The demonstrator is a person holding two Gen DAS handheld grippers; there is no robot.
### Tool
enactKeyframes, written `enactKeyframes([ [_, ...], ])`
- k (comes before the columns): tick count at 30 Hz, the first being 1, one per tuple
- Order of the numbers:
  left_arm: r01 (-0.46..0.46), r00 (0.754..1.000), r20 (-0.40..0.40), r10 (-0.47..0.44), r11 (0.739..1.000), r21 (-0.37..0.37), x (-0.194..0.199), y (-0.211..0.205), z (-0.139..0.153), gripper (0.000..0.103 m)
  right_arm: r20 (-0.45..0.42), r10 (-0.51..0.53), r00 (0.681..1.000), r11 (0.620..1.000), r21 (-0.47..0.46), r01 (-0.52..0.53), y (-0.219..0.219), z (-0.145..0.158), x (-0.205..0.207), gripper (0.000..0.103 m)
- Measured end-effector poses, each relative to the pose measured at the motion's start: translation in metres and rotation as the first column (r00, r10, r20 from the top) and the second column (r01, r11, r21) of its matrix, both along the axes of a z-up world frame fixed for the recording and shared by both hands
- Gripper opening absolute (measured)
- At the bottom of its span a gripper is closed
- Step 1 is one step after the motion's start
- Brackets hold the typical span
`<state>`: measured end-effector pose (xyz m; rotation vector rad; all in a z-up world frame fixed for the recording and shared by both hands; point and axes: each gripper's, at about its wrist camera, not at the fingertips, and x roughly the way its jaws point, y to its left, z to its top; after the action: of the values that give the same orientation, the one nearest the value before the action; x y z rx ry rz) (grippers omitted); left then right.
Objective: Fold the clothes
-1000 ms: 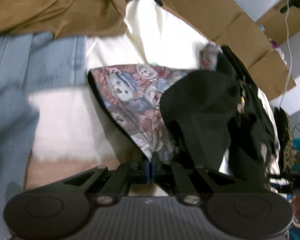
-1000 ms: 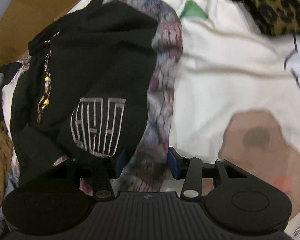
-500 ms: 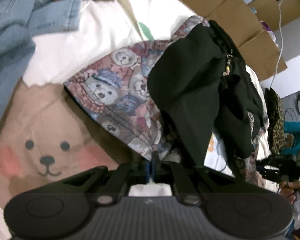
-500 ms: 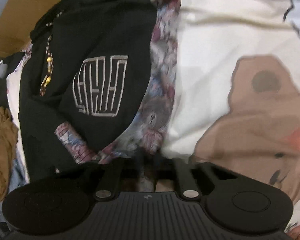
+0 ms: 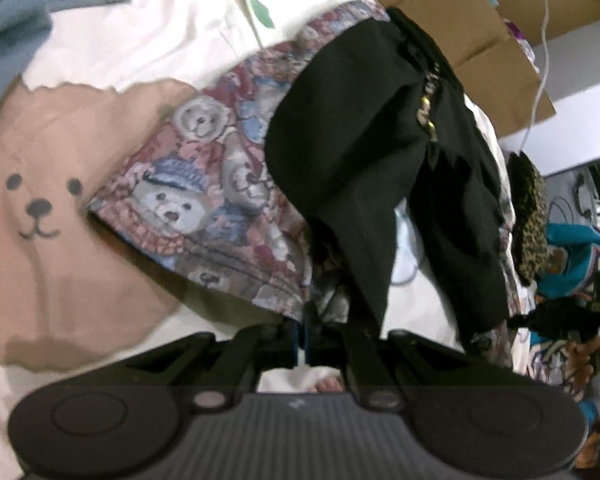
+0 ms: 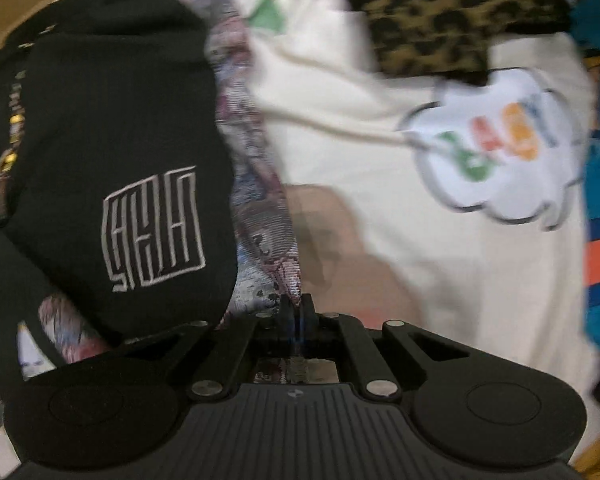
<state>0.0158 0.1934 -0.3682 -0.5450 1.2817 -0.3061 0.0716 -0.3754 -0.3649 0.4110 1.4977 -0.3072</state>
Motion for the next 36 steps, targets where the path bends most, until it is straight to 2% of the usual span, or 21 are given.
enactKeyframes([
  [7, 0.045, 0.999, -0.002, -0.045, 0.999, -0.005, -0.002, -0.002, 0.005, 0.003, -0.043, 0.041, 0.998, 0.993, -0.112, -0.046, -0.018, 0.011, 0.004, 0.000],
  [10, 0.049, 0.999, -0.008, -0.049, 0.999, -0.007, 0.002, 0.000, 0.007, 0.002, -0.044, 0.051, 0.998, 0.987, -0.152, -0.057, -0.032, 0.019, -0.008, 0.000],
  [12, 0.058, 0.998, -0.030, -0.058, 0.998, -0.006, 0.007, -0.001, 0.006, 0.003, -0.042, 0.026, 0.999, 0.988, -0.152, -0.032, -0.040, 0.018, -0.009, 0.000],
  [14, 0.077, 0.995, -0.069, -0.076, 0.997, 0.010, 0.012, -0.001, 0.004, 0.005, -0.032, -0.012, 0.999, 0.993, -0.114, 0.009, -0.051, 0.016, -0.012, 0.001],
  [15, 0.083, 0.993, -0.082, -0.082, 0.996, 0.018, 0.014, 0.001, 0.005, 0.005, -0.025, -0.023, 0.999, 0.995, -0.100, 0.020, -0.054, 0.015, -0.012, 0.004],
  [17, 0.098, 0.992, -0.084, -0.094, 0.994, 0.043, 0.017, 0.007, 0.013, 0.010, -0.009, -0.020, 1.000, 0.995, -0.102, 0.019, -0.055, 0.019, -0.011, 0.016],
  [18, 0.103, 0.992, -0.082, -0.098, 0.993, 0.059, 0.018, 0.011, 0.018, 0.015, 0.006, -0.016, 1.000, 0.995, -0.101, 0.017, -0.055, 0.023, -0.010, 0.031],
  [19, 0.100, 0.993, -0.076, -0.095, 0.992, 0.076, 0.019, 0.017, 0.024, 0.016, 0.029, -0.012, 1.000, 0.995, -0.097, 0.015, -0.056, 0.028, -0.008, 0.040],
  [20, 0.093, 0.994, -0.065, -0.087, 0.992, 0.086, 0.020, 0.025, 0.030, 0.017, 0.051, -0.005, 0.999, 0.996, -0.094, 0.010, -0.057, 0.032, -0.006, 0.043],
  [26, 0.066, 0.997, 0.037, -0.072, 0.987, 0.145, 0.045, 0.058, 0.059, 0.021, 0.180, 0.071, 0.981, 0.995, -0.079, -0.057, -0.056, 0.055, 0.024, 0.043],
  [30, 0.060, 0.992, 0.100, -0.079, 0.981, 0.185, 0.079, 0.057, 0.063, 0.022, 0.267, 0.083, 0.960, 0.995, -0.073, -0.066, -0.056, 0.063, 0.047, 0.043],
  [36, 0.055, 0.979, 0.185, -0.090, 0.981, 0.188, 0.138, 0.044, 0.059, 0.023, 0.341, 0.121, 0.932, 0.991, -0.093, -0.095, -0.049, 0.066, 0.093, 0.043],
])
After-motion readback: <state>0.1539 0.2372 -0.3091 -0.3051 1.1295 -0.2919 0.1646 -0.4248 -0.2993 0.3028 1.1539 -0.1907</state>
